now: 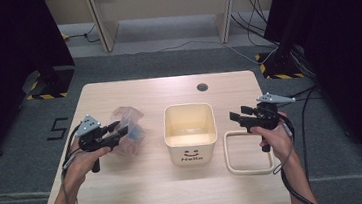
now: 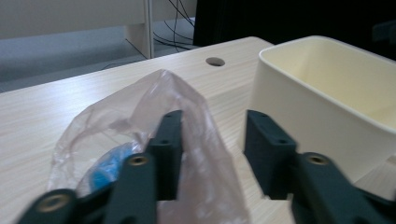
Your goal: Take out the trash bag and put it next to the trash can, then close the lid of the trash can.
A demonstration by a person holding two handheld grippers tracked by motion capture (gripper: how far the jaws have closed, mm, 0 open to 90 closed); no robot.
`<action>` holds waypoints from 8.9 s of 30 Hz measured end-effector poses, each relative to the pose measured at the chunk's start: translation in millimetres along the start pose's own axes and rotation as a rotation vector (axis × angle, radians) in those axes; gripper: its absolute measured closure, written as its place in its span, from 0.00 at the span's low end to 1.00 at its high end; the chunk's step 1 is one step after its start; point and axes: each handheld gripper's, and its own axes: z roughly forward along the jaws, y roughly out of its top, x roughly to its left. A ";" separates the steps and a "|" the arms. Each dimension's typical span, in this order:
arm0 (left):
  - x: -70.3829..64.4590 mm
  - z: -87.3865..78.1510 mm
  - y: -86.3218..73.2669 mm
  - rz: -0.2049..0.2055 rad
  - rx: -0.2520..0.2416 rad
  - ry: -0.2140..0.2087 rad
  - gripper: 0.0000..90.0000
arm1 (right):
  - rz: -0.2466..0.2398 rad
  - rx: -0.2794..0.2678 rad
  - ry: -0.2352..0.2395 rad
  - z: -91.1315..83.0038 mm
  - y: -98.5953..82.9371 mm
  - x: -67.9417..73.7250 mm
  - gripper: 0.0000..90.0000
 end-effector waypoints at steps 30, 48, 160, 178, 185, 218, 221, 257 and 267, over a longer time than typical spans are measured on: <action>-85.0 -7.8 -6.2 0.051 -0.070 -0.126 0.20 | 0.011 0.009 -0.010 -2.8 -6.0 -4.5 0.41; -93.7 14.0 -44.6 0.068 -0.042 -0.176 0.17 | 0.023 0.034 -0.017 -3.2 -18.7 -6.5 0.40; -82.1 47.3 -125.0 0.175 0.355 -0.067 0.15 | 0.000 0.243 -0.379 -3.0 -93.1 -78.9 0.90; -83.8 45.8 -125.4 0.178 0.353 -0.070 0.16 | 0.016 0.060 -0.311 -34.7 -57.1 -65.4 0.90; -92.7 40.6 -113.0 0.205 0.298 -0.072 0.17 | -0.021 -0.029 -0.292 -54.5 -31.9 -47.8 0.90; -127.0 29.0 -34.6 0.266 0.087 -0.128 0.17 | -0.152 -0.043 -0.095 29.5 40.9 40.7 0.91; -130.9 29.0 -30.6 0.269 0.074 -0.132 0.17 | -0.154 -0.037 -0.086 36.8 45.3 46.1 0.90; -144.1 45.7 -22.8 0.216 0.013 -0.008 0.16 | -0.177 0.065 -0.117 78.0 49.9 77.4 0.88; -134.9 44.7 -22.1 0.194 0.013 0.006 0.16 | -0.239 0.081 -0.174 70.5 38.5 77.4 0.85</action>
